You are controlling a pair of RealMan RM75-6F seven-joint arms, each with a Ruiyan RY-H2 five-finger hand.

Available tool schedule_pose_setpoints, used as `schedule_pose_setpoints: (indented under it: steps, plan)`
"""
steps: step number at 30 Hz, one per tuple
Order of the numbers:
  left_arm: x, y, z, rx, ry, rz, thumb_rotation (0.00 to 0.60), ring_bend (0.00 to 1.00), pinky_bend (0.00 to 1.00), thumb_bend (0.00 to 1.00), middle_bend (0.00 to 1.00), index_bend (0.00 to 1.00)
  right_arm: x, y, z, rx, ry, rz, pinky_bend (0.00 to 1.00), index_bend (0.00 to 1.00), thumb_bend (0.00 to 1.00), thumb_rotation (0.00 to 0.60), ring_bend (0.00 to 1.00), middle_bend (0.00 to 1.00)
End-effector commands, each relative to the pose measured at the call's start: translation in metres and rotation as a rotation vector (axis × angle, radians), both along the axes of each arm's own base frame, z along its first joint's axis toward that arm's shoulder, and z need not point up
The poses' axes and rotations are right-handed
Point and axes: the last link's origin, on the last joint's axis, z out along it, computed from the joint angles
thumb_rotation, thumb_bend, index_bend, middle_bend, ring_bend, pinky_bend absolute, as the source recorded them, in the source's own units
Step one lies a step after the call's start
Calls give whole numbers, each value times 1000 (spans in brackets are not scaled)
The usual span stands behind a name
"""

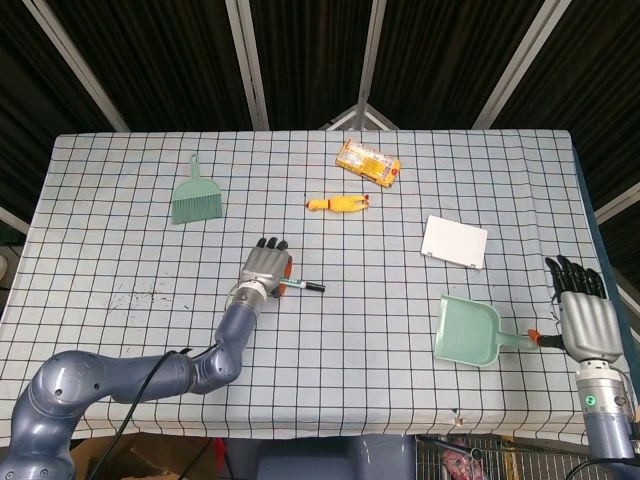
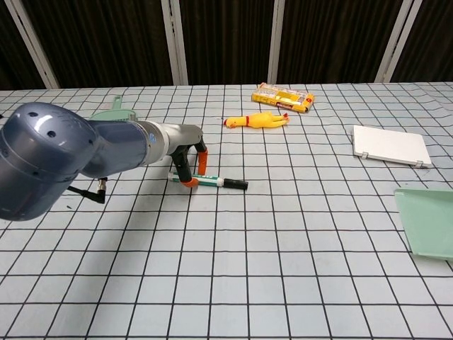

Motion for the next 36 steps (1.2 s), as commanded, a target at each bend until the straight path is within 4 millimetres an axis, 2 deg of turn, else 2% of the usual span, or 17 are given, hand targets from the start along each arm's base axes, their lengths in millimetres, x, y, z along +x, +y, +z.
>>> schedule_pose_setpoints:
  steps: [1, 11, 24, 30, 36]
  plan:
    - [0, 0, 0, -2, -1, -2, 600, 0, 0, 514, 86, 473, 0, -1, -1, 1, 1, 0, 0, 18, 94, 600, 23, 0]
    - [-2, -1, -4, -3, 13, -19, 600, 0, 0, 511, 87, 467, -1, -3, -2, 5, -1, 0, 0, 18, 94, 600, 23, 0]
    - [-3, 0, -6, 15, 10, -22, 600, 0, 0, 528, 166, 555, -3, -2, -2, 2, 2, -5, 0, 18, 93, 600, 23, 0]
    - [-3, 0, -4, 4, -39, 12, 600, 0, 0, 583, 179, 575, -3, -2, -1, 0, 4, -5, 0, 17, 93, 600, 23, 0]
    - [-3, 1, -1, 1, -112, 49, 600, 0, 0, 586, 189, 590, -1, -3, -1, 2, 7, -1, 0, 18, 94, 600, 22, 0]
